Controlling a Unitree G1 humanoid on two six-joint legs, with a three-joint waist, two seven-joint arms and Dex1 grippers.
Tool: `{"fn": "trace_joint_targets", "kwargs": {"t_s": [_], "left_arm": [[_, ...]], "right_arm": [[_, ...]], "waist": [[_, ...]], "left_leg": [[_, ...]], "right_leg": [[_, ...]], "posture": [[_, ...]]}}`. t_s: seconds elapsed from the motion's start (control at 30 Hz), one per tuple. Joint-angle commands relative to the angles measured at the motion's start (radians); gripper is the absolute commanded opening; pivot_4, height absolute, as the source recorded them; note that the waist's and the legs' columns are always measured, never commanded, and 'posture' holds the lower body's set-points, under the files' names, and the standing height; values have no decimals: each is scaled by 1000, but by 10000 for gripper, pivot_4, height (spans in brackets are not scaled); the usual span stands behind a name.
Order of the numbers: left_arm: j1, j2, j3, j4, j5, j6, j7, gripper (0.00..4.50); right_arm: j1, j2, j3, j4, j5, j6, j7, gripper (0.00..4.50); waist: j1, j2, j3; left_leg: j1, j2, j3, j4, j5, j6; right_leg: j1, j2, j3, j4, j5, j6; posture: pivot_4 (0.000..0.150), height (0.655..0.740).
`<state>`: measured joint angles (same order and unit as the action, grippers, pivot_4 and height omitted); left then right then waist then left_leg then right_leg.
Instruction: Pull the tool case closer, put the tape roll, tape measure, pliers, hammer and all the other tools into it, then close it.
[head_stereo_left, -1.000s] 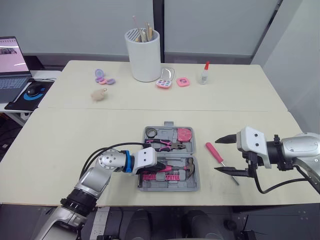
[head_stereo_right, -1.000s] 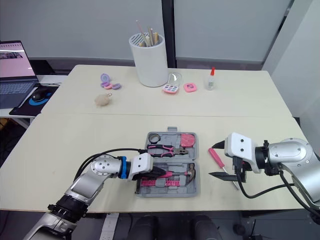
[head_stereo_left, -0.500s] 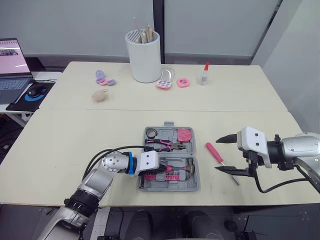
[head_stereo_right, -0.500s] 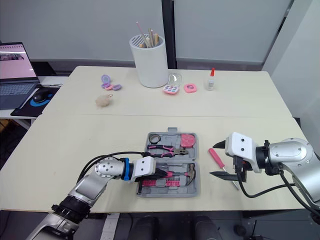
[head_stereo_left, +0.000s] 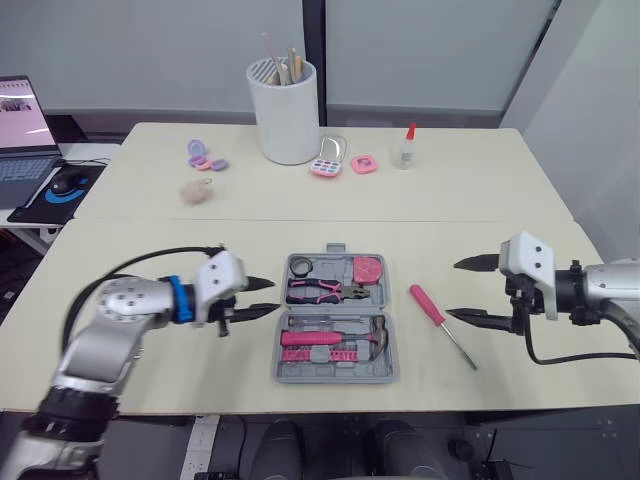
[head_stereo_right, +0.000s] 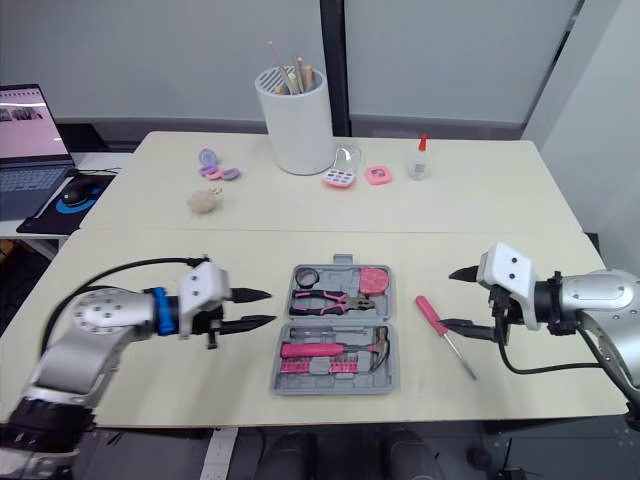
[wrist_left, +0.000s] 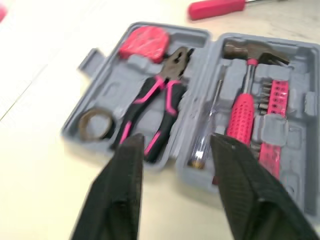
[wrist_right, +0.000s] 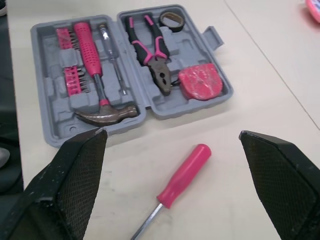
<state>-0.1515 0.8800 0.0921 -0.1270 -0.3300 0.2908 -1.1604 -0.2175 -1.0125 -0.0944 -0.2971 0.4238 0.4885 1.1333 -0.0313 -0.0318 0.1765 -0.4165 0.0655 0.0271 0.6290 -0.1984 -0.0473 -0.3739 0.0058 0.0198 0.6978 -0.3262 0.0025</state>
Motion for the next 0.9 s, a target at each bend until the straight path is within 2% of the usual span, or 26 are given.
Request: {"fn": "trace_joint_targets", "kwargs": {"t_s": [0.03,0.13,0.17,0.3,0.47,0.9], "left_arm": [[64,93,204,-2,-96,73,-44,34216],[131,181,345,85,-115,100,-93,44163],[147,199,373,115,-116,101,-105,44655],[186,242,434,251,-96,61,-143,44655],[148,254,425,368,-72,1,-139,44655],[83,250,375,403,-54,-2,-127,44655]], "right_arm": [[12,-45,-125,26,52,18,30,45000],[48,-84,-201,84,53,22,53,45000],[63,-95,-218,105,48,12,64,45000],[105,-125,-279,190,30,-16,95,45000],[147,-128,-301,255,7,-74,124,45000],[142,-116,-288,265,-2,-92,114,45000]], "waist": [[1,0,0],[1,0,0],[1,0,0],[1,0,0],[1,0,0],[0,1,1]], "left_leg": [[0,0,0,0,0,0],[0,0,0,0,0,0],[1,-1,0,0,0,0],[1,-1,2,-1,0,0],[1,-1,2,-1,0,0],[0,-1,3,-1,0,0]], "right_leg": [[0,-1,0,0,0,0],[0,-3,-1,0,0,0],[0,-4,-2,0,0,0],[0,-6,-1,0,0,0],[-1,-6,-1,0,0,0],[-1,-6,-1,0,0,0]], "posture": [[1500,7400],[1500,7400],[1500,7400],[1500,7400],[1500,7400],[1500,7400]]}}
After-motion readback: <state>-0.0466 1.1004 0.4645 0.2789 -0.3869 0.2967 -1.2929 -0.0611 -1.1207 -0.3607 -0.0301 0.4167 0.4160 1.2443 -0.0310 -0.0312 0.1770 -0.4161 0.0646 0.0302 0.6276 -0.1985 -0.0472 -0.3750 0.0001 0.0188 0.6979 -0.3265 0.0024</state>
